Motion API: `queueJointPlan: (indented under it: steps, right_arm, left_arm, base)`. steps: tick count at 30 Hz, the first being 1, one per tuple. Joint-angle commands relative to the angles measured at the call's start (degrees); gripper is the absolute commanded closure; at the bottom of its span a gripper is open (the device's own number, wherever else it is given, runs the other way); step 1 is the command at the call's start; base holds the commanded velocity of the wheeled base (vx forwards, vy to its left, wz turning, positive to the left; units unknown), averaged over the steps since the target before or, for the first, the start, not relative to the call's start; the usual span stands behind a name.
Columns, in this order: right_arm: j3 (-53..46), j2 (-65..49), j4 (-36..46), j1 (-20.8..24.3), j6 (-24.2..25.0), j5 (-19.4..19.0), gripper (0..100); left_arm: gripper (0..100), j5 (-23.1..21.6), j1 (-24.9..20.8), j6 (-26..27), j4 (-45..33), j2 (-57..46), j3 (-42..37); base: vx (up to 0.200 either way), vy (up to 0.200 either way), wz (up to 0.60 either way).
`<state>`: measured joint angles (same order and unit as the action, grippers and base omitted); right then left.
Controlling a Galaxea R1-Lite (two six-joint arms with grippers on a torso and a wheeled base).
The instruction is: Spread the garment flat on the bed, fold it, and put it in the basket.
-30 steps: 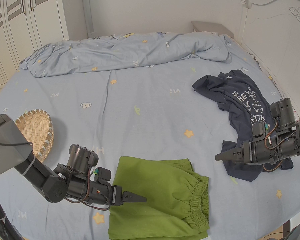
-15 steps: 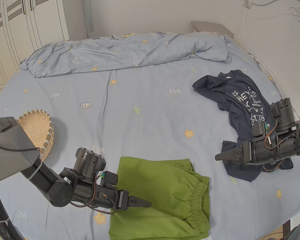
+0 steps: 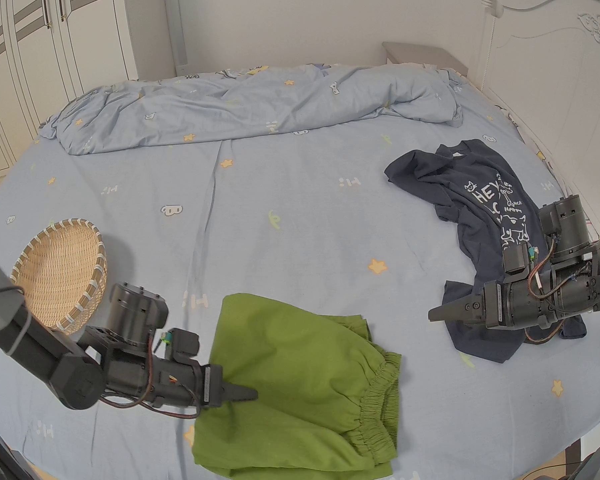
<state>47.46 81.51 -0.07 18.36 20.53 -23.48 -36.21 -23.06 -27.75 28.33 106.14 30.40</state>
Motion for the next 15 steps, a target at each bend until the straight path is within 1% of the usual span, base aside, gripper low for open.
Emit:
queueJointPlan:
  steps: [1,3,4,6,7,9,15]
  right_arm:
    - [0.09,-1.35,0.07,0.54,0.04,0.1,0]
    - [0.0,-1.44,0.07,0.54,0.04,0.1,0]
    - [0.0,-1.35,0.07,0.54,0.04,0.1,0]
    - [-0.08,-1.35,0.07,0.54,0.04,0.01,0]
    - [0.0,-1.17,0.07,0.63,0.04,0.1,0]
    - [-0.17,-1.09,0.07,1.24,0.04,0.1,0]
    - [-0.26,-1.26,0.34,2.38,0.13,0.1,0]
  left_arm:
    - [100,0.43,4.96,-2.66,-0.73,-9.73,-0.7]
    - [100,0.43,6.19,-2.58,-1.96,-11.4,-0.7]
    - [100,0.43,8.04,-2.22,-4.07,-13.24,-0.43]
    - [100,0.43,8.39,-2.05,-4.51,-13.51,-0.43]
    - [100,0.43,9.88,-1.17,-6.27,-14.91,-0.43]
    - [100,0.43,11.02,-0.2,-7.59,-15.62,-0.43]
    - [100,0.43,10.94,2.52,-8.82,-16.5,-0.34]
  base:
    - [0.0,0.0,0.0]
    - [0.0,0.0,0.0]
    - [0.0,0.0,0.0]
    - [0.0,0.0,0.0]
    - [0.0,0.0,0.0]
    - [0.0,0.0,0.0]
    - [0.0,0.0,0.0]
